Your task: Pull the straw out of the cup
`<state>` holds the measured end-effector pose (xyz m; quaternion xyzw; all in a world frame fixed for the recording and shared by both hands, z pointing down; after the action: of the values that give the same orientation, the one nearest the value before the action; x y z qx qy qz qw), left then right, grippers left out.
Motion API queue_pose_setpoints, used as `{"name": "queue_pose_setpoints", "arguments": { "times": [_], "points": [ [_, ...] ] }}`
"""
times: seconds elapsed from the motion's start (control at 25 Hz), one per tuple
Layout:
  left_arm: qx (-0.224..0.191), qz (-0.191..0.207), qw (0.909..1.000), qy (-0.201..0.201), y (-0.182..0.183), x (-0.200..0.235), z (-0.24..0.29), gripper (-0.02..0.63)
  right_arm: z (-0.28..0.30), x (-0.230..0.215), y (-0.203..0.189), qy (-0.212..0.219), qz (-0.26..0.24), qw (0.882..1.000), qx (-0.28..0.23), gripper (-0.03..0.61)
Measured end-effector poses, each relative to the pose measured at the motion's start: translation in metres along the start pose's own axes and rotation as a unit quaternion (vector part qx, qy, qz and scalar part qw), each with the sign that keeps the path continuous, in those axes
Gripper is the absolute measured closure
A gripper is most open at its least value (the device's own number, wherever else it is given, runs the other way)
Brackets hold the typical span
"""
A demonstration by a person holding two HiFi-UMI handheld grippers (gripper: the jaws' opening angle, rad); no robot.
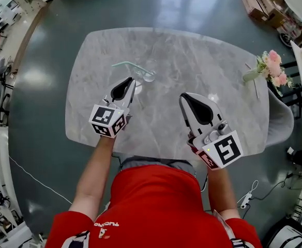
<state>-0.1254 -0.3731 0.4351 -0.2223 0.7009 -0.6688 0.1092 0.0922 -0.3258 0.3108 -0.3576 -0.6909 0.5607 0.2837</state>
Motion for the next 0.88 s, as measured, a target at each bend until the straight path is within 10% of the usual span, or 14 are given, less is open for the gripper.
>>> {"name": "queue_pose_setpoints", "arguments": {
  "times": [0.44, 0.88],
  "points": [
    [0.028, -0.075, 0.9955, 0.051, -0.046, 0.039, 0.037, 0.445, -0.003, -0.019, -0.005, -0.014, -0.002, 1.0, 0.021, 0.578],
    [0.042, -0.096, 0.9938, 0.038, -0.061, 0.057, 0.068, 0.437, -0.019, -0.02, -0.011, -0.051, -0.003, 0.998, 0.046, 0.578]
  ]
}}
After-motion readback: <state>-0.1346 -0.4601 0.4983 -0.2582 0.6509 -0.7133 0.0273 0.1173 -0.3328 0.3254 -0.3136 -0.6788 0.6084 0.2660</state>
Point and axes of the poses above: the fingertips, and each gripper's own axes: z forward along the fingers, x to its left, y out of its top, the point moved 6 cm from there along -z, backward along the fingers, and after that the axes turned 13 degrees about -x, right-handed, at the moved point
